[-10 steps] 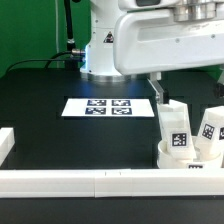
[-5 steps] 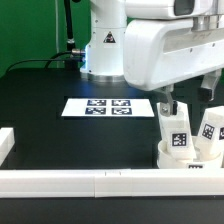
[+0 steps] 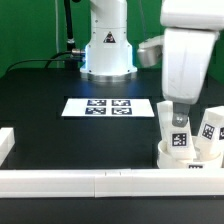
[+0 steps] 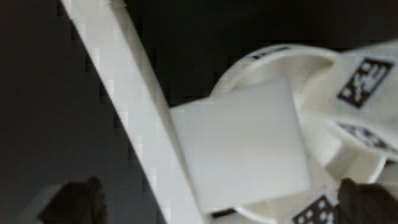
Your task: Assemble stool
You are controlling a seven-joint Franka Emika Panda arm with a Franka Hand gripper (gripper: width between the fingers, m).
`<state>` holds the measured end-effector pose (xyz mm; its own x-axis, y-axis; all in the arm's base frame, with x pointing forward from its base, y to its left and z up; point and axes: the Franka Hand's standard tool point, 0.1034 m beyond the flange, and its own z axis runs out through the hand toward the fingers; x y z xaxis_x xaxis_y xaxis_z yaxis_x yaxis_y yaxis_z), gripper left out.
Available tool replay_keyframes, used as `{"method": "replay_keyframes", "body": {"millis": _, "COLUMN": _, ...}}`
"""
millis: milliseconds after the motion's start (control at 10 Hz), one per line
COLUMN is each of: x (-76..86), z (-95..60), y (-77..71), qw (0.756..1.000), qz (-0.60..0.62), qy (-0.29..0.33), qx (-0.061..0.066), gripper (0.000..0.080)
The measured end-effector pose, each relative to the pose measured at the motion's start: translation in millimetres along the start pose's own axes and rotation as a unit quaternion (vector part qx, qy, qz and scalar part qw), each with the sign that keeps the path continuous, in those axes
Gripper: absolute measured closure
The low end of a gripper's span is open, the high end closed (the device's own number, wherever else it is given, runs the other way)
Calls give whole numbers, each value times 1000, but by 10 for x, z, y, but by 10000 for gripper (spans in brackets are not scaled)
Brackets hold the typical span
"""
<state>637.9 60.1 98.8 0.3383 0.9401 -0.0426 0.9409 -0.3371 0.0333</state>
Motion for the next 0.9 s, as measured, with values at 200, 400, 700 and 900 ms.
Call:
{"method": "replay_keyframes", "body": {"millis": 200, "x": -35, "z": 79, "y": -16, "qw": 997, "qz": -73, "qy": -9, "qx": 3, "gripper": 151}}
{"method": "replay_keyframes", "body": {"millis": 400, "x": -55, "z": 138, "y": -39, "qw": 995, "qz": -101, "qy": -15, "qx": 6, "gripper": 151}}
{"method": "replay_keyframes", "body": {"millis": 700, "x": -63, "z": 190, "y": -58, "qw": 995, "qz": -96, "qy": -17, "qx": 10, "gripper": 151}}
{"method": "replay_keyframes", "body": {"millis": 900, "x": -66, "z": 204, "y": -63, "qw": 996, "qz": -92, "qy": -18, "qx": 11, "gripper": 277}}
